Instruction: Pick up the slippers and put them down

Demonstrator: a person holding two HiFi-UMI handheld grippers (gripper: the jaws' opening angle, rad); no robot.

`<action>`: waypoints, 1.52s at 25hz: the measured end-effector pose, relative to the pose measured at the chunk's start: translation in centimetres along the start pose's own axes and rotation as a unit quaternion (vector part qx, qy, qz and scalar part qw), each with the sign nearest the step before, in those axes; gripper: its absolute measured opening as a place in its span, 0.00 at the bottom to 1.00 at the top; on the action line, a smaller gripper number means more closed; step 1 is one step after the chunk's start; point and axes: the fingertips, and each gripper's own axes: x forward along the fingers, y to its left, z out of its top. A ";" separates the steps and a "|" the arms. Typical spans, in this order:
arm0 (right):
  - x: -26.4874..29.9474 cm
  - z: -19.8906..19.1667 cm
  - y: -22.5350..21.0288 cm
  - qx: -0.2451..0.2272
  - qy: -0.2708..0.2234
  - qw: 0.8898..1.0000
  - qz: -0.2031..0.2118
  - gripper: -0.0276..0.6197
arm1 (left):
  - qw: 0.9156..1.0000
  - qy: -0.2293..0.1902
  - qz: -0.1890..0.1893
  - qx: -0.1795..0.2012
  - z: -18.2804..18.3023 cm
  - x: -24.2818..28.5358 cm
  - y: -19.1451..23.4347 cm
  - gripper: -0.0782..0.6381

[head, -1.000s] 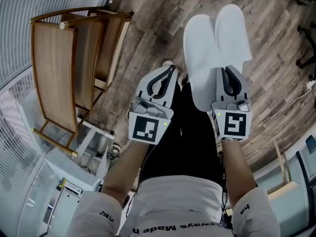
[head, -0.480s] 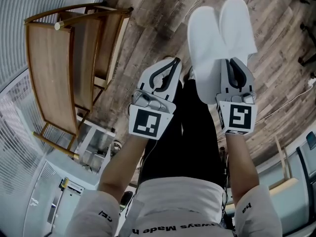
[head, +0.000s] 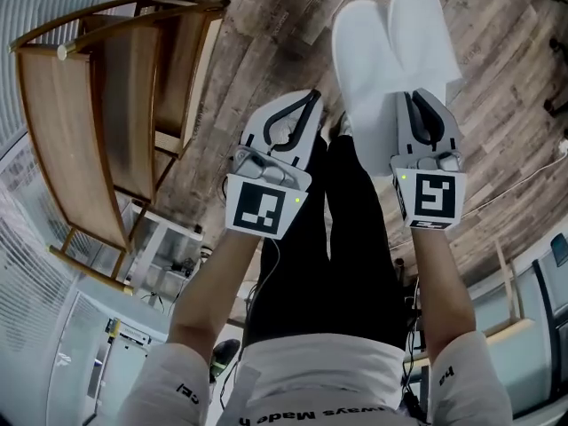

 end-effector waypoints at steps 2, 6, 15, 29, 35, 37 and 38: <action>1.1 -1.2 0.1 -0.006 0.002 1.000 0.003 0.08 | 1.000 -0.001 -0.002 0.004 -1.2 0.7 0.2 0.13; 3.5 -3.3 0.6 -0.012 0.002 1.000 0.009 0.08 | 1.000 -0.007 -0.011 0.020 -3.6 2.1 0.9 0.13; 9.7 -8.3 0.7 -0.033 -0.002 0.999 0.030 0.08 | 0.999 -0.004 -0.030 0.026 -10.8 6.0 3.4 0.13; 23.7 -18.3 -0.3 -0.122 -0.023 0.984 0.124 0.08 | 0.997 -0.004 -0.054 0.061 -23.5 15.9 8.3 0.13; 29.4 -24.1 -0.6 -0.141 -0.008 0.977 0.161 0.08 | 0.994 0.013 -0.083 0.069 -29.6 20.6 9.5 0.13; 31.1 -25.9 -0.7 -0.149 -0.002 0.975 0.165 0.08 | 0.994 0.014 -0.089 0.067 -31.4 22.3 9.8 0.13; 31.9 -26.8 -0.6 -0.150 0.001 0.974 0.167 0.08 | 0.993 0.017 -0.092 0.066 -32.3 23.1 9.9 0.13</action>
